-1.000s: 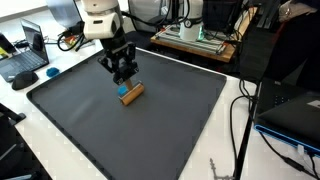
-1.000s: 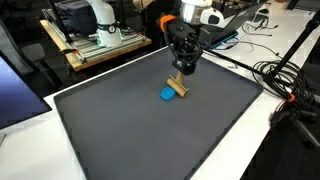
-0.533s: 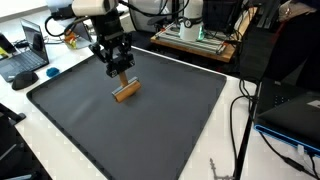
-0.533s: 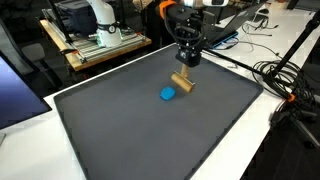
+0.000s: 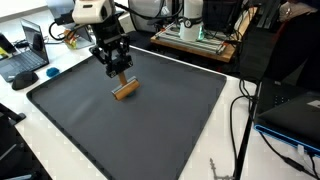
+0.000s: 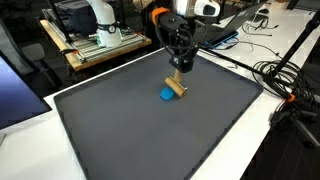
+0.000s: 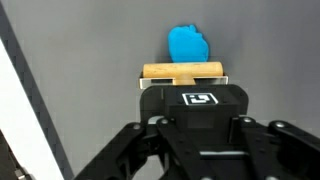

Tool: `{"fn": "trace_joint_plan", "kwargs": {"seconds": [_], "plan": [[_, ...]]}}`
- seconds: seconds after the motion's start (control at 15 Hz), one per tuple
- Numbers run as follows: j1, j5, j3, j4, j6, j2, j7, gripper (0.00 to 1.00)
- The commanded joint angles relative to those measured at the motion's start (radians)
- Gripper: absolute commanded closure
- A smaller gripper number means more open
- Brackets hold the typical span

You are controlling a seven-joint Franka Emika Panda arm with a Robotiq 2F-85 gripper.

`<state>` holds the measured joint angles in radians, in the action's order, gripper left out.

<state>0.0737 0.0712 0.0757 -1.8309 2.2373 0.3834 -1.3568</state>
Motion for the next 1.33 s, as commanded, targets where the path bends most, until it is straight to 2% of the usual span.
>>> {"fn": "trace_joint_plan", "kwargs": {"seconds": [0.0, 1.27], "plan": [[0.003, 0.007, -0.012, -0.002, -0.007, 0.005, 0.003, 0.79], [0.005, 0.03, -0.043, 0.002, 0.007, 0.068, 0.052, 0.79]]}}
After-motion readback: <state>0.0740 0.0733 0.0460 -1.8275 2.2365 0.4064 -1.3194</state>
